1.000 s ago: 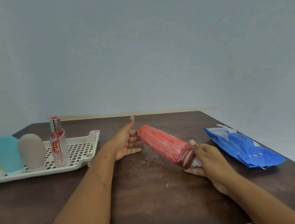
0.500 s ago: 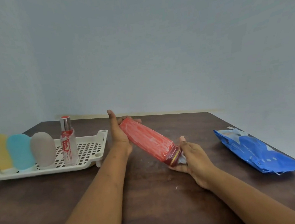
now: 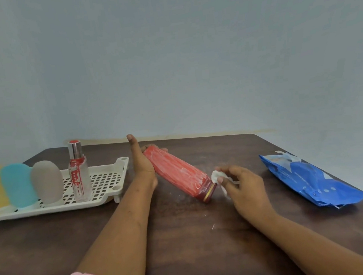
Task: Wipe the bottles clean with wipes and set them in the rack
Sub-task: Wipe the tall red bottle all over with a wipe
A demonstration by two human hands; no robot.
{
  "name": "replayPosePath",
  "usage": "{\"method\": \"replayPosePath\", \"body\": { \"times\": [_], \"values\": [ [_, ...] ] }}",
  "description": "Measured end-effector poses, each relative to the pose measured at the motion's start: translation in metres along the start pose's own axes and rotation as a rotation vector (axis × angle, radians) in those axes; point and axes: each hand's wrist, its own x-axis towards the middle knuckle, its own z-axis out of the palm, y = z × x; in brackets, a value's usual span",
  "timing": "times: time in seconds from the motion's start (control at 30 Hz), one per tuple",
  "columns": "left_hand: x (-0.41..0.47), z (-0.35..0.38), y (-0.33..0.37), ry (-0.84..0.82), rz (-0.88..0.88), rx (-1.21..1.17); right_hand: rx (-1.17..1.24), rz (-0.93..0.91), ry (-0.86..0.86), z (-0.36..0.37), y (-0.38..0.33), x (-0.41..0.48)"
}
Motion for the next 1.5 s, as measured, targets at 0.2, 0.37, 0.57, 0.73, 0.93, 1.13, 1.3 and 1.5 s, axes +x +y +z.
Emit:
{"method": "replayPosePath", "body": {
  "times": [0.2,0.37,0.57,0.73,0.93,1.13,1.3,1.5],
  "values": [
    [-0.002,0.001,0.003,0.026,-0.014,0.009,-0.117,-0.099,-0.104,0.003,-0.007,-0.005],
    [-0.003,0.002,0.004,0.03,-0.027,0.036,-0.113,-0.023,-0.053,0.005,-0.009,-0.002],
    [0.0,0.001,0.004,0.025,-0.022,0.068,-0.125,-0.177,-0.136,0.007,-0.014,-0.011],
    [-0.003,0.003,0.005,0.018,0.018,0.095,-0.113,-0.109,-0.057,0.008,-0.013,0.0],
    [-0.006,0.005,0.008,0.003,0.029,0.122,-0.145,-0.19,-0.126,0.007,-0.012,-0.007],
    [-0.002,0.005,0.007,0.016,0.034,0.135,-0.102,-0.137,-0.092,0.01,-0.015,-0.001],
    [-0.001,0.005,0.007,0.018,0.014,0.145,-0.144,-0.246,-0.236,0.008,-0.016,-0.012],
    [0.01,0.002,0.005,0.015,0.007,0.164,-0.142,-0.233,-0.138,0.013,-0.018,-0.005]
  ]
}}
